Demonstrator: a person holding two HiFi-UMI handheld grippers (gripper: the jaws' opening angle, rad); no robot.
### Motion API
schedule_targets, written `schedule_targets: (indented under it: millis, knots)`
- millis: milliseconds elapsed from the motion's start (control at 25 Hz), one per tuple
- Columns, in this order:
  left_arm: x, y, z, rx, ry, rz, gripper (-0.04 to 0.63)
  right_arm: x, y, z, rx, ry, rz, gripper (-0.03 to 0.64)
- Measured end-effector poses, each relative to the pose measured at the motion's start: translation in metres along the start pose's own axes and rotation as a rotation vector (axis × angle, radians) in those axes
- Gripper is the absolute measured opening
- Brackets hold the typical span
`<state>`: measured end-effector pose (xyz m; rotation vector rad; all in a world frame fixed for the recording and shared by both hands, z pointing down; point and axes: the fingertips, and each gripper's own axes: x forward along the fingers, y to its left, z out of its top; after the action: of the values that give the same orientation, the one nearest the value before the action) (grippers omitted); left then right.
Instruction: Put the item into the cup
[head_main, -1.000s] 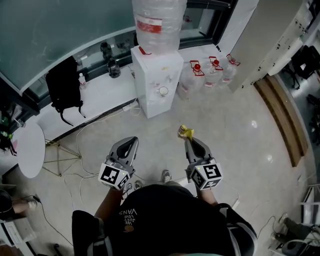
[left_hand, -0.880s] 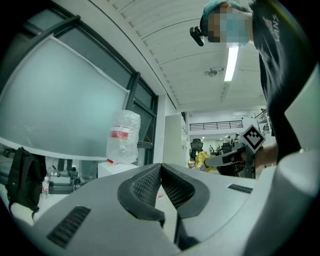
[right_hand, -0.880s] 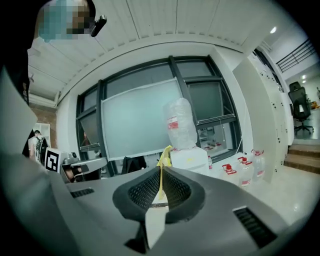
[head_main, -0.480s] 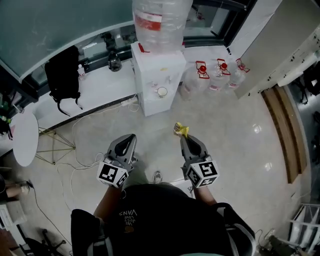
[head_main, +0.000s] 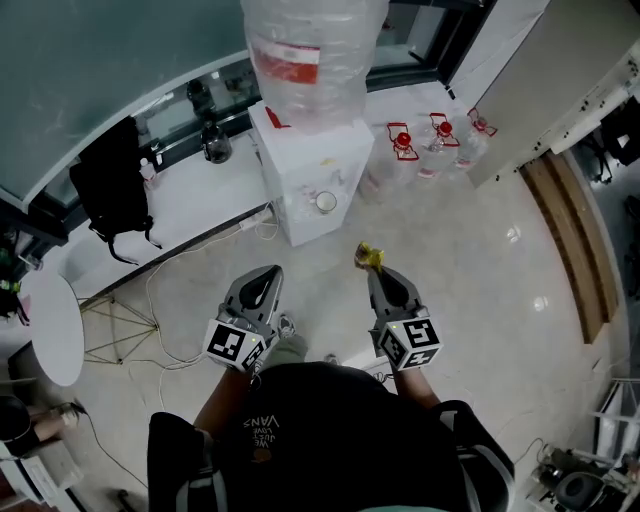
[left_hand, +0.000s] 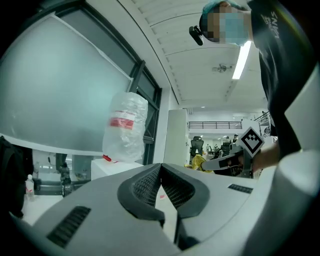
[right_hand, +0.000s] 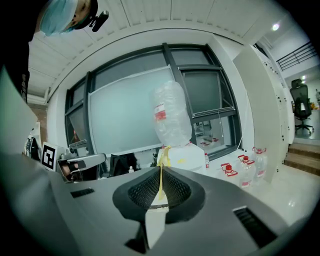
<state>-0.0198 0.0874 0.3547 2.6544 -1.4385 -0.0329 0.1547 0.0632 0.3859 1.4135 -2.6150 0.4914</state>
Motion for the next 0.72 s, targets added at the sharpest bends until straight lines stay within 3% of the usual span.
schedule_targets:
  millis: [440, 720]
  knots:
    - [0.060, 0.100, -0.006, -0.013, 0.047, -0.154, 0.020, 0.104, -0.005, 0.007, 0.017, 0.013, -0.139, 0.048]
    - [0.089, 0.128, -0.027, -0.027, 0.088, -0.163, 0.020, 0.147, -0.029, -0.003, 0.017, 0.048, -0.163, 0.048]
